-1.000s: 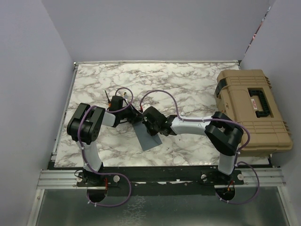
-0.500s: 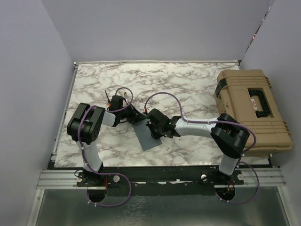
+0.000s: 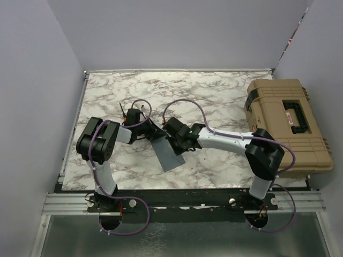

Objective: Place the letter into the envelope and seal it

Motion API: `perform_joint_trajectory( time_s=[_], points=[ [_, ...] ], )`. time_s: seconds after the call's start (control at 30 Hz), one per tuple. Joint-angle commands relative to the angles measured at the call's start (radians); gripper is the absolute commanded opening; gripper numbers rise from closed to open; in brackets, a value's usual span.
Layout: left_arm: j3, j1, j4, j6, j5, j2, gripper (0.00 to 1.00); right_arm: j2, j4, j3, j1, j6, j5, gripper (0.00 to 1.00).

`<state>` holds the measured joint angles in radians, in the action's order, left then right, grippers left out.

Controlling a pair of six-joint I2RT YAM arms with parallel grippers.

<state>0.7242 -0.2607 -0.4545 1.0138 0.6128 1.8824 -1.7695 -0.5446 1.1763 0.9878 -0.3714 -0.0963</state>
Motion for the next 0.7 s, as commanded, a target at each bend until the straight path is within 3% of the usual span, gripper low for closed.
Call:
perform_joint_trajectory(
  time_s=[0.0, 0.27, 0.67],
  points=[
    [-0.027, 0.016, 0.136, -0.054, -0.106, 0.049, 0.0, -0.098, 0.027, 0.142, -0.015, -0.034, -0.077, 0.13],
    [-0.043, 0.016, 0.104, -0.008, -0.069, 0.052, 0.0, -0.248, 0.111, 0.27, -0.058, -0.042, -0.014, 0.13],
    [-0.045, 0.016, 0.101, 0.007, -0.066, 0.068, 0.0, -0.304, 0.093, 0.242, -0.05, 0.054, 0.09, 0.14]
  ],
)
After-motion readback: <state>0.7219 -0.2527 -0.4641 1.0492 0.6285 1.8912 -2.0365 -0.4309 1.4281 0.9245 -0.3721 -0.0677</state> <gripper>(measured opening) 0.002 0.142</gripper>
